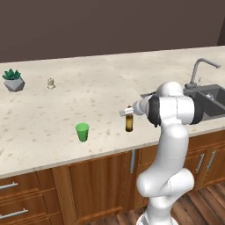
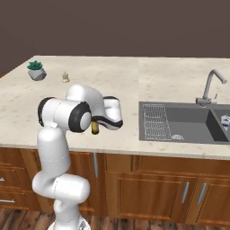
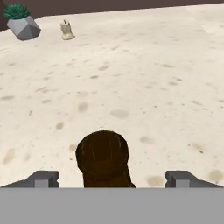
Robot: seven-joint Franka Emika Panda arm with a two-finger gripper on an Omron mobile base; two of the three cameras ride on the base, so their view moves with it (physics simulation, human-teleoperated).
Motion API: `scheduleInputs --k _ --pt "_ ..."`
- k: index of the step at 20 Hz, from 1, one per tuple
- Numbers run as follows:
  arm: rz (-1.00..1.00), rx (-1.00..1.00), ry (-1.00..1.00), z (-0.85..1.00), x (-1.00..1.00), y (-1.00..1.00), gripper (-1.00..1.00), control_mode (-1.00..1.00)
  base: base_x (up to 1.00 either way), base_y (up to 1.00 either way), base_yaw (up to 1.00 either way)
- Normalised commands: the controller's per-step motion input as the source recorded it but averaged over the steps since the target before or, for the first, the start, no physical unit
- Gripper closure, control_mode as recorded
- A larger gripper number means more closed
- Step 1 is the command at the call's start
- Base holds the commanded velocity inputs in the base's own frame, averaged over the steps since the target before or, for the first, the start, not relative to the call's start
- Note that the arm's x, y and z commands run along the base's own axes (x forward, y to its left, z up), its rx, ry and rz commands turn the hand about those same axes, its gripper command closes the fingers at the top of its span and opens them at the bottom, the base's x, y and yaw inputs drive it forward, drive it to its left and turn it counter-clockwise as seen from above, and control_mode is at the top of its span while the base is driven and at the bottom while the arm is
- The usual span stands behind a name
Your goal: Open the cabinet directly in front. Then move the beer and the cup to the dining counter with the candle on it.
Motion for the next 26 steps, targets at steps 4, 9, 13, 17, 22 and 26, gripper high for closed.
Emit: scheduleInputs --k 4,9,13,17,22,26 --pt "-0.05 0.00 0.00 0.37 0.00 0.00 -1.00 -1.00 0.00 0.00 0.00" --pt "-0.10 0.04 0.00 0.84 -0.02 0.00 -1.00 -1.00 0.00 0.00 0.00" --pt "-0.09 0.08 -0.01 1.00 -0.14 -0.01 -1.00 -1.00 0.00 0.00 0.00" --pt "-0.07 0.10 -0.02 0.99 -0.65 -0.13 -1.00 -1.00 0.00 0.00 0.00" --pt "-0.01 0.08 -0.04 0.62 -1.00 -0.59 -1.00 -1.00 0.00 0.00 0.00" --pt "0.00 0.10 -0.29 -0.01 -1.00 -0.90 -1.00 -1.00 0.00 0.00 0.00"
